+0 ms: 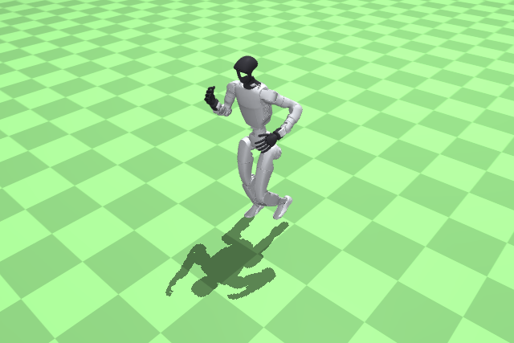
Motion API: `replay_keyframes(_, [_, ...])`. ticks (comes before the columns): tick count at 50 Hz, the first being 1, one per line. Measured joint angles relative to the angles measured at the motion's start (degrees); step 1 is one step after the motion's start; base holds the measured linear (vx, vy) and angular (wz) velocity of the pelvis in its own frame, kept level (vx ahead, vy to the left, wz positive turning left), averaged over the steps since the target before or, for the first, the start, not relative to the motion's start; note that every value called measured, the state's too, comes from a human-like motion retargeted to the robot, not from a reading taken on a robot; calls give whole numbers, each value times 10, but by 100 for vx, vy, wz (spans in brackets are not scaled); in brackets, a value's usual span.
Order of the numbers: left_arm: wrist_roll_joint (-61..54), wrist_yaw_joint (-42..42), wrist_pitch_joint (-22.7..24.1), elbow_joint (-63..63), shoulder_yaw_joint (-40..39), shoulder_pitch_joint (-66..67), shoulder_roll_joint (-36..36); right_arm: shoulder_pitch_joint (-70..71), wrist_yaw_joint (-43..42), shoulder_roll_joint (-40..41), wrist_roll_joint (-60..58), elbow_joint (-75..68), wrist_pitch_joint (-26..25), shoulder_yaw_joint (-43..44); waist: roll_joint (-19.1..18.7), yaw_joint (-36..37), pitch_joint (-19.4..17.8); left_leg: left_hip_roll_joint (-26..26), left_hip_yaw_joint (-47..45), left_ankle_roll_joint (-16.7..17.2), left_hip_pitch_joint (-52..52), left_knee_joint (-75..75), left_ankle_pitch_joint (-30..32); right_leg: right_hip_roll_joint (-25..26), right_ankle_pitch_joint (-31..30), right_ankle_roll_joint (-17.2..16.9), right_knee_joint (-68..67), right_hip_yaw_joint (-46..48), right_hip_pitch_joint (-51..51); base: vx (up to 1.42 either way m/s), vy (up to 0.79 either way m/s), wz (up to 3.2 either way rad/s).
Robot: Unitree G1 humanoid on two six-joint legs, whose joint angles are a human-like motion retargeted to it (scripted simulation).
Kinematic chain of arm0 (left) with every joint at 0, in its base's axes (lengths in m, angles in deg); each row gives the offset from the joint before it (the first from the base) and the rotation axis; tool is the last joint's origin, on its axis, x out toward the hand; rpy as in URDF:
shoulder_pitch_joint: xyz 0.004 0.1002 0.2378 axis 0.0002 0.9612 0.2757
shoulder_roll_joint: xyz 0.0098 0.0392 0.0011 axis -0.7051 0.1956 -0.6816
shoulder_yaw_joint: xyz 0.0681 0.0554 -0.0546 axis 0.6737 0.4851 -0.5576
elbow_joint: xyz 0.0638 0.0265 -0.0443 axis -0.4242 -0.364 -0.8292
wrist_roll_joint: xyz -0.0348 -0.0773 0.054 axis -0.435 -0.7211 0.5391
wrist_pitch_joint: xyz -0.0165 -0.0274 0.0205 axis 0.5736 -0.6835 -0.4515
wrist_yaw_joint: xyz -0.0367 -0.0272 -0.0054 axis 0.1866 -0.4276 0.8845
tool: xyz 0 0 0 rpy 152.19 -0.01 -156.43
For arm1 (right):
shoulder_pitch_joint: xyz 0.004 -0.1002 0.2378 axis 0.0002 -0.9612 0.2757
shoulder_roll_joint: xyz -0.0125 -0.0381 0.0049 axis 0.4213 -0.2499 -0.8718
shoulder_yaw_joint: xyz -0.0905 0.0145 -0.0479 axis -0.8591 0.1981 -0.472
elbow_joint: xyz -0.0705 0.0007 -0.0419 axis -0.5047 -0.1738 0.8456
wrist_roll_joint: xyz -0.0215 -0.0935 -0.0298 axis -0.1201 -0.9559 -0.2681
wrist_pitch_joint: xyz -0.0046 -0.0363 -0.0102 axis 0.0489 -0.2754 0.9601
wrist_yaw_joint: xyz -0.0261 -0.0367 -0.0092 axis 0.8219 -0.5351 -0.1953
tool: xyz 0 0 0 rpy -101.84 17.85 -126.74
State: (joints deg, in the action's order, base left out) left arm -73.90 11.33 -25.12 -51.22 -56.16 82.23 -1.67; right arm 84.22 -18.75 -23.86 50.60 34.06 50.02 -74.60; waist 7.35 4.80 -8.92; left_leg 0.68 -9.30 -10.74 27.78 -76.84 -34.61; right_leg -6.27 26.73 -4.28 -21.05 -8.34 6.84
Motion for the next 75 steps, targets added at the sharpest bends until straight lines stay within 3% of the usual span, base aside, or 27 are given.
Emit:
replay_keyframes(2, [-70, -5, 12, 29, -9, 54, -43, -2, -28, 39, 36, 64, 14, 21, 20, 32, 24, 27, 1, 2, -46, 151, 27, -11, -93, -28, 90, -14, -24, 10, 0, -42])
replay_keyframes(5, [-154, -17, 13, 58, -24, 109, -30, -26, -14, 88, 124, 132, 13, 9, 37, 50, 50, 44, -7, 21, -145, 436, 93, -11, -220, -57, 177, -39, -43, 5, 5, -49])
replay_keyframes(8, [-144, -20, 8, 77, -19, 95, 31, -61, 36, 87, 116, 157, 5, -2, 6, 14, 42, 10, -27, 52, -222, 635, 219, 21, -254, -29, 183, 6, -56, -8, 7, 6])
replay_keyframes(10, [-119, -12, 8, 77, 8, 41, 61, -101, 55, 60, 86, 153, 9, 5, -31, -20, 16, -29, -55, 83, -258, 681, 247, 42, -213, 17, 120, 72, -61, -17, 9, 54])
replay_keyframes(12, [-83, -5, 13, 54, 56, -48, 92, -150, 76, 34, 70, 115, 6, 11, -65, -44, 1, -70, -72, 98, -262, 675, 184, 54, -123, 48, -90, 118, 16, -25, 12, 40])
replay_keyframes(16, [-9, -72, 10, -10, 176, -325, 147, -249, 67, 9, 52, -30, -16, 13, -57, -93, -35, -62, -19, 51, -189, 547, 11, 29, 4, 59, -465, 96, 169, -27, 9, 107])
replay_keyframes(18, [30, -131, -4, -15, 226, -498, 153, -333, 30, -1, 50, -92, -23, 19, -32, -90, -52, -36, 5, 18, -130, 429, -48, 8, 19, 29, -583, 73, 215, -17, 2, 134])
replay_keyframes(20, [91, -153, -29, -15, 242, -668, 175, -418, 45, -12, 114, -127, -33, 3, -13, -61, -51, -8, 15, 0, -99, 422, -32, 5, 49, 74, -616, 36, 242, -19, 4, 49])
replay_keyframes(23, [145, -203, -51, 21, 204, -774, 220, -524, 123, -79, 273, -96, -49, -29, -22, -72, -27, -4, 18, 51, -132, 518, 29, 24, 34, 78, -528, 33, 203, 0, 3, 34])
replay_keyframes(27, [94, -231, -31, 70, 149, -722, 255, -553, 161, -181, 192, -42, -54, -14, -60, -119, 14, -21, 37, 104, -210, 684, 175, 54, -63, 62, -168, 93, 39, 9, -3, 34])
replay_keyframes(31, [45, -179, -19, 77, 120, -607, 238, -514, 140, -187, 47, -27, -58, 28, -36, -89, 66, 16, 52, 133, -224, 747, 256, 17, -181, 7, 119, 179, -69, 0, -9, -41])
replay_keyframes(33, [33, -152, -16, 77, 127, -541, 210, -466, 125, -148, 38, -50, -64, 15, -14, -56, 77, 37, 79, 111, -208, 718, 235, -12, -175, -12, 154, 210, -82, -12, -9, -89])
replay_keyframes(36, [14, -92, 0, 50, 144, -443, 161, -355, 105, -64, 82, -120, -56, -37, 18, -23, 53, 65, 79, 83, -113, 469, 127, -59, -107, -24, 172, 210, -100, -21, -7, -55])
replay_keyframes(40, [-11, -45, -7, -36, 142, -293, 132, -146, 55, -5, 113, -169, -30, -107, -5, -3, -40, 30, 55, 44, -27, 117, 12, -64, 7, 18, 124, 172, -119, -21, 1, -67])
replay_keyframes(42, [-56, -11, -29, -47, 113, -196, 133, -48, 56, 19, 124, -135, -32, -105, -16, -9, -52, 20, 66, 22, -2, 37, -3, -59, 43, 38, 29, 147, -69, -9, 5, -67])
replay_keyframes(45, [-145, 40, -45, -5, 63, -66, 105, 9, 58, 64, 161, -36, -31, -52, -3, 2, -7, 18, 64, 2, 13, 44, -3, -60, 21, 9, 4, 129, -19, 10, 5, -42])
replay_keyframes(48, [-197, 62, -38, 44, 30, -15, 65, -27, 43, 101, 174, 53, -15, -12, 29, 32, 45, 11, 15, -11, -61, 217, 33, -71, -79, -30, 96, 121, -42, 20, 11, -35])
replay_keyframes(51, [-222, 37, -35, 76, 8, -19, 71, -59, 47, 97, 201, 98, -25, -19, 35, 27, 79, -5, -54, 19, -173, 472, 122, -60, -163, -48, 148, 107, -58, 14, 18, -36])
replay_keyframes(54, [-210, 11, -32, 81, 9, -74, 113, -73, 84, 61, 233, 110, -37, -78, 5, -23, 86, -26, -107, 68, -260, 650, 171, -32, -176, -35, 154, 119, -73, 0, 23, 11])
replay_keyframes(56, [-178, 0, -23, 64, 31, -153, 142, -93, 120, 28, 228, 104, -39, -117, -23, -63, 64, -43, -102, 89, -295, 681, 134, -18, -136, -16, 104, 144, -79, -8, 26, 64])
replay_keyframes(58, [-117, -29, -11, 23, 74, -284, 156, -127, 138, -8, 176, 77, -35, -133, -45, -84, 23, -59, -77, 93, -314, 670, 70, -16, -60, 3, -39, 163, -49, -12, 25, 80])
replay_keyframes(61, [26, -100, -18, -30, 147, -532, 147, -241, 115, -58, 24, -5, -30, -89, -41, -88, -18, -70, -47, 95, -246, 515, -32, -47, 35, 10, -285, 177, 42, -11, 19, 107])
replay_keyframes(63, [83, -122, -40, -26, 167, -675, 154, -339, 119, -85, -49, -49, -46, -38, -35, -83, -34, -53, -21, 78, -220, 483, -39, -62, 49, 15, -367, 171, 81, -5, 12, 95])
replay_keyframes(65, [124, -148, -41, 17, 163, -741, 172, -451, 143, -125, -31, -43, -43, 19, -52, -99, -20, -58, -14, 120, -203, 481, -21, -46, 45, 15, -365, 168, 92, 8, 9, 63])
replay_keyframes(68, [111, -188, -24, 145, 134, -668, 167, -558, 129, -183, 47, -1, -32, 70, -77, -138, 21, -53, -15, 109, -246, 618, 87, 16, -25, 22, -234, 126, 80, 15, -3, -3])
replay_keyframes(72, [52, -128, 2, 248, 100, -464, 141, -615, 138, -164, 113, 8, -40, 97, -66, -159, 61, -33, -8, 110, -270, 707, 246, 61, -163, 23, 15, 37, 19, 13, -12, -25])
replay_keyframes(75, [-9, -63, -8, 223, 117, -355, 141, -601, 143, -113, 122, -18, -60, 90, -29, -135, 70, 7, -9, 78, -257, 655, 246, 23, -231, 4, 120, 41, -19, 6, -9, -15])
